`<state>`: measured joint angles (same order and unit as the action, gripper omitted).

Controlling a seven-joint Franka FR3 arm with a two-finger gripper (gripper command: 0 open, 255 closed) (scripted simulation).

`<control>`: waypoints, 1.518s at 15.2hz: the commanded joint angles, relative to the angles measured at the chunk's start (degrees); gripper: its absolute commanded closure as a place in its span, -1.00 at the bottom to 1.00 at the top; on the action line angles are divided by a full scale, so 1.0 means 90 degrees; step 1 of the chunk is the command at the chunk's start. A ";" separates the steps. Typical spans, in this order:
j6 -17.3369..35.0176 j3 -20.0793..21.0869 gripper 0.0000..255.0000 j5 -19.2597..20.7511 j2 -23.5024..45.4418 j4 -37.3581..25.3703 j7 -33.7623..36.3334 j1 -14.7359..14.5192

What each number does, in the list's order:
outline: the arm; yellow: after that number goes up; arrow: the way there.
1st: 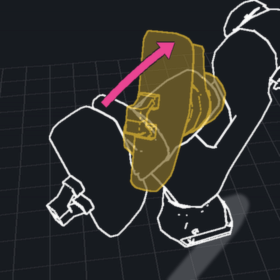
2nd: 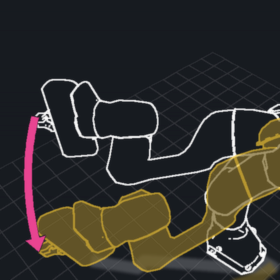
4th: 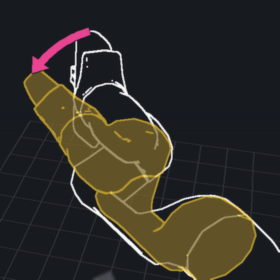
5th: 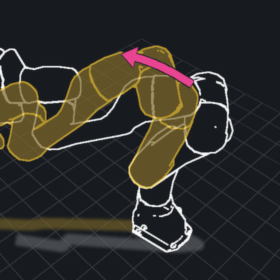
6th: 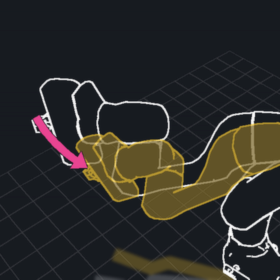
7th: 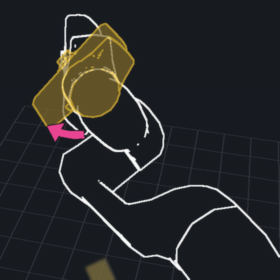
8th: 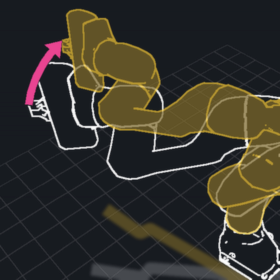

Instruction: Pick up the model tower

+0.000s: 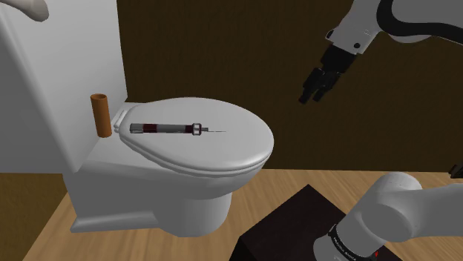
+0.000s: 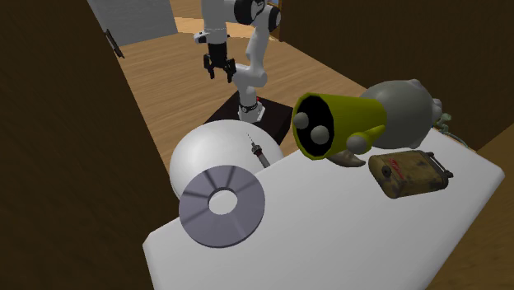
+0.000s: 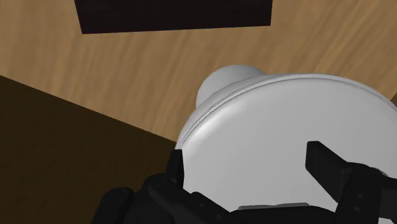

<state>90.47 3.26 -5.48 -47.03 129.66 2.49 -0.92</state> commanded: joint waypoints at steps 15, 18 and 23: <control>0.0650 0.1642 -1.00 0.0424 0.3140 -0.1892 0.0607 -0.0413; 0.0646 0.1988 -1.00 0.0710 0.3886 -0.2444 0.0814 -0.0503; 0.0484 0.2490 -1.00 0.1361 0.5220 -0.3503 0.1207 -0.0773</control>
<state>95.23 24.59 5.41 -2.74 100.28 12.26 -7.15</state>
